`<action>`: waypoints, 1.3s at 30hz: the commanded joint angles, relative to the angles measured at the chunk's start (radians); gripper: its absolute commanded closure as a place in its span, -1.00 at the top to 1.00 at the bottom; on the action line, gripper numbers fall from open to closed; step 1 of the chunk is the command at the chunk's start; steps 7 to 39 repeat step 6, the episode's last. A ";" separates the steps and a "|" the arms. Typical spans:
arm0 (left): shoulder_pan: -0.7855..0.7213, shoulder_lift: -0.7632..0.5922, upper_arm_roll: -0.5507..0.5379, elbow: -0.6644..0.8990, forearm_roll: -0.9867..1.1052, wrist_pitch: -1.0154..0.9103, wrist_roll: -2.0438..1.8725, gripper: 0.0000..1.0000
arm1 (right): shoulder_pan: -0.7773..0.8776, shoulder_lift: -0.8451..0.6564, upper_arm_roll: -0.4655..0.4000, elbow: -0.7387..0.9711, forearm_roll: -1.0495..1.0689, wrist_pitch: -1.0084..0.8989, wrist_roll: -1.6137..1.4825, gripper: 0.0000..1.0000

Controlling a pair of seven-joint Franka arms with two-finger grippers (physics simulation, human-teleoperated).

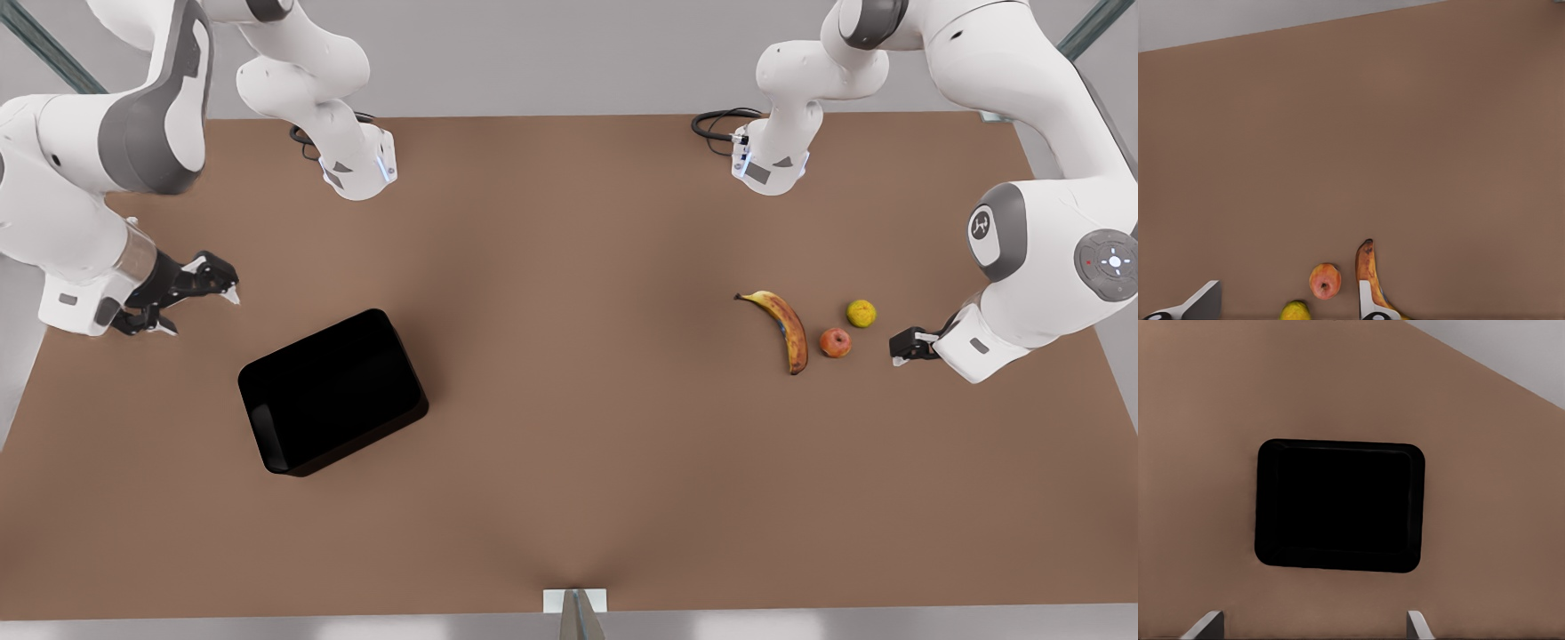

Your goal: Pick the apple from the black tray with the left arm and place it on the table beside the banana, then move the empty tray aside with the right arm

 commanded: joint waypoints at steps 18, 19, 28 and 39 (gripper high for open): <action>-0.001 -0.002 0.000 -0.001 -0.001 0.000 0.001 1.00 | -0.066 0.012 0.073 0.035 0.020 -0.081 0.544 1.00; -0.001 -0.002 0.000 -0.001 -0.001 0.000 0.001 1.00 | -0.066 0.012 0.073 0.035 0.020 -0.081 0.544 1.00; -0.001 -0.002 0.000 -0.001 -0.001 0.000 0.001 1.00 | -0.066 0.012 0.073 0.035 0.020 -0.081 0.544 1.00; -0.001 -0.002 0.000 -0.001 -0.001 0.000 0.001 1.00 | -0.066 0.012 0.073 0.035 0.020 -0.081 0.544 1.00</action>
